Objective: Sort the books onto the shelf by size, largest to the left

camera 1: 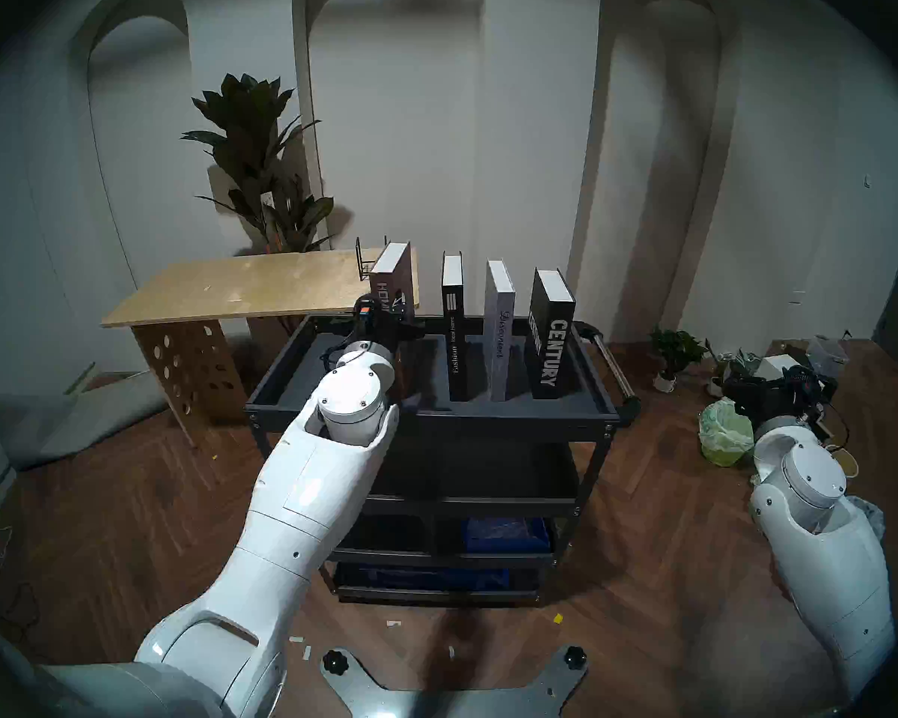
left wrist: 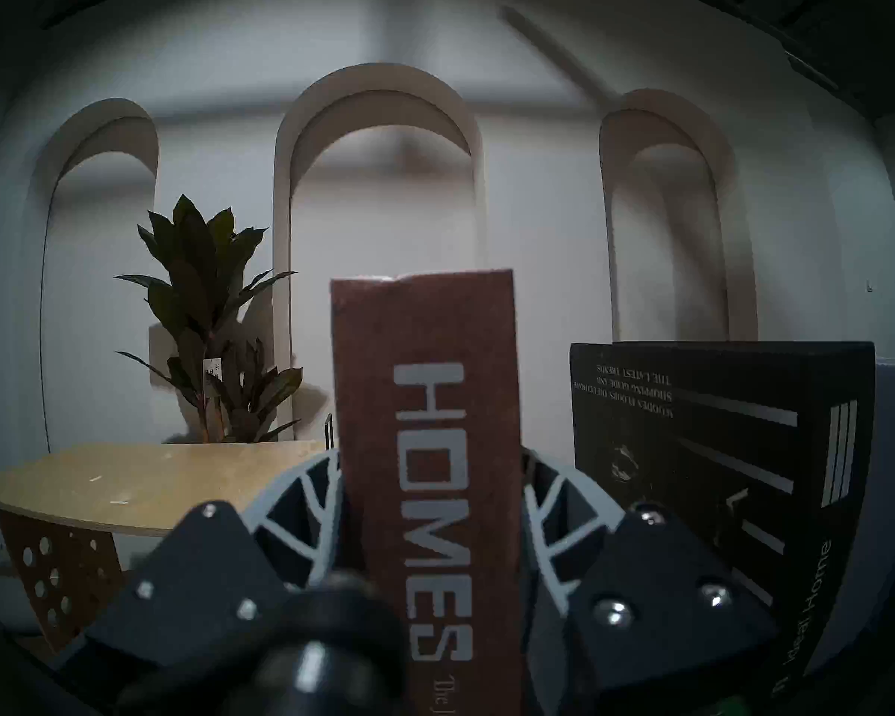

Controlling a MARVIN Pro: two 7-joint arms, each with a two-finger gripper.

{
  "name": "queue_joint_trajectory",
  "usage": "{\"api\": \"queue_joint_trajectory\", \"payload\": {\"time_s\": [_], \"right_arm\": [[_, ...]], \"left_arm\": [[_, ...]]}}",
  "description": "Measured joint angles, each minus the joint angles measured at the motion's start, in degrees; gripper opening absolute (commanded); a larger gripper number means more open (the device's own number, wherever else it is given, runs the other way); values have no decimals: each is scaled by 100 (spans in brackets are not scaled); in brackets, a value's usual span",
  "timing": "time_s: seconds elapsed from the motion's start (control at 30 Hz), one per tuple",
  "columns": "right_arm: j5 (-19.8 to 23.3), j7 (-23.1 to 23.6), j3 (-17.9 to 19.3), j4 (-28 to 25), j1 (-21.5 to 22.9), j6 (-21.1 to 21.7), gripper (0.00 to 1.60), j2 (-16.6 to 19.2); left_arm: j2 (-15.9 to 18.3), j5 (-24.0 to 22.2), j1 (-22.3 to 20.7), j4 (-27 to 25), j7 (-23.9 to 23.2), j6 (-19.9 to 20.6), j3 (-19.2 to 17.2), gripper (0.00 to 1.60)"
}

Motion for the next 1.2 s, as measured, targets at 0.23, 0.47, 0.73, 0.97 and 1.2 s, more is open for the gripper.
{"api": "queue_joint_trajectory", "payload": {"time_s": [0.23, 0.47, 0.73, 0.97, 1.2], "right_arm": [[4, 34, 12, 38, 20, -15, 160, -1], [14, 58, 38, 72, 33, -25, 160, -3], [58, 89, 47, 117, 49, -38, 160, -6], [76, 108, 35, 171, 89, -47, 160, -6], [79, 128, -36, 247, 178, -48, 160, -5]], "left_arm": [[-37, 46, -24, 1, 65, 94, 0, 106], [-59, 83, -28, 22, 103, 108, 14, 110], [-70, 121, -29, 29, 104, 104, 32, 160], [-69, 155, -27, 8, 102, 101, 33, 160], [-24, 233, 16, -148, 171, 97, 29, 160]]}}
